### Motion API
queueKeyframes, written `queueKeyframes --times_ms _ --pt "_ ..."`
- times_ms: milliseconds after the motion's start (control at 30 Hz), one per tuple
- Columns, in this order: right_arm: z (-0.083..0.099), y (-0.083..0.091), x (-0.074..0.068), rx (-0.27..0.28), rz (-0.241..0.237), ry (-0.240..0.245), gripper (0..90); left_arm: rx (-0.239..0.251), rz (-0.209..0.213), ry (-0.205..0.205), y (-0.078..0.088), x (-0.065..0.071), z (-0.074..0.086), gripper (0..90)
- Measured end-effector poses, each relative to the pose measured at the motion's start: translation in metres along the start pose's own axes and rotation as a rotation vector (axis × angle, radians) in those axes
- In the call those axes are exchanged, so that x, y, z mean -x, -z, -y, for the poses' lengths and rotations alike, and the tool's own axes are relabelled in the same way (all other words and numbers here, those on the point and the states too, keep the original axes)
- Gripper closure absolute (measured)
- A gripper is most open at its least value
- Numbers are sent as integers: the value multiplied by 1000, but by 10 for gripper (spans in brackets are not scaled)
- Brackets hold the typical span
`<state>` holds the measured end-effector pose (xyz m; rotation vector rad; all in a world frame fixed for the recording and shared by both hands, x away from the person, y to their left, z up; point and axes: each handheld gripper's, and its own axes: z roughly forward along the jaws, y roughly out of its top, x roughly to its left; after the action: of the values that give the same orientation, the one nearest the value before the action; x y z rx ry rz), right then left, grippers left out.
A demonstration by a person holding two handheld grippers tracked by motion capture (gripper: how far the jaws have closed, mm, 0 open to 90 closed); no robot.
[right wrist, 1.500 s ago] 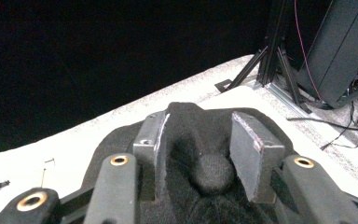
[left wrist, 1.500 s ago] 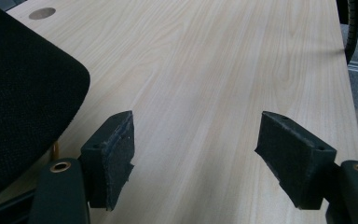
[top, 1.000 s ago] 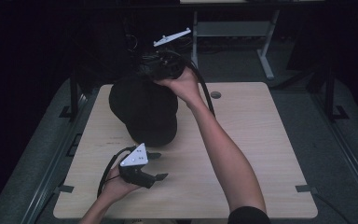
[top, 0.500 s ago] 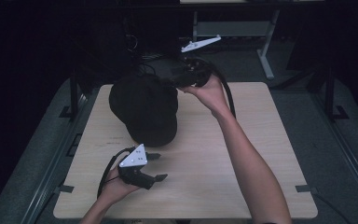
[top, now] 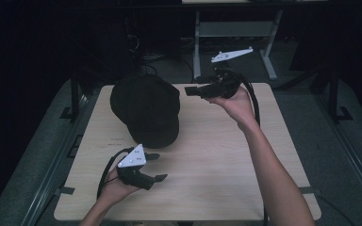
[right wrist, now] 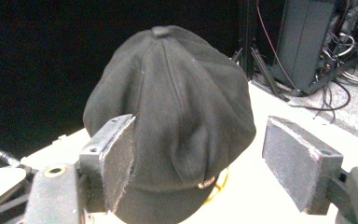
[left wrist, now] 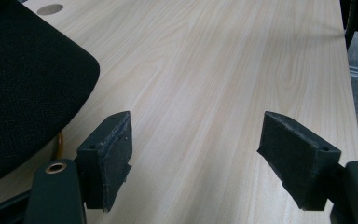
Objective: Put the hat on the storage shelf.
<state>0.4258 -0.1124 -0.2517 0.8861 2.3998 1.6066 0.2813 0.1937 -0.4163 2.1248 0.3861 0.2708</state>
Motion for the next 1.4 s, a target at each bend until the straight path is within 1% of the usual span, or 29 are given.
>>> queueKeyframes --times_ms 67,133,200,300,367,633,733,867,933,967,1133,1200,1267,1400 --pt "5 4 1 1 3 -4 244 -9 -2 -9 1 -1 0 252" --pt "11 8 2 -3 0 -10 243 -4 -4 -3 1 0 0 252" --pt "17 11 2 -6 8 -14 243 -4 -3 1 1 0 0 252" --pt "27 19 5 -9 18 -25 243 -6 -4 -1 1 1 0 252" --pt "29 20 5 -10 19 -27 243 -7 -4 -3 0 1 0 252" --pt "47 34 9 -13 37 -41 243 -10 -2 -2 1 0 0 252" --pt "53 38 10 -23 44 -51 241 -10 -3 -6 2 0 0 252" --pt "61 44 12 -24 48 -55 240 -10 -1 1 2 -1 0 252" --pt "66 46 12 -30 50 -62 240 -7 -2 1 2 0 0 252" --pt "68 47 13 -32 52 -66 238 -2 -2 9 2 0 0 252" --pt "81 54 16 -25 54 -87 236 -4 3 5 2 0 0 252" --pt "85 57 16 -31 69 -86 227 -5 3 3 2 0 0 252" --pt "91 60 17 -26 63 -94 227 -3 1 1 2 1 0 253" --pt "103 66 20 -30 67 -116 227 -7 1 1 2 1 1 252"
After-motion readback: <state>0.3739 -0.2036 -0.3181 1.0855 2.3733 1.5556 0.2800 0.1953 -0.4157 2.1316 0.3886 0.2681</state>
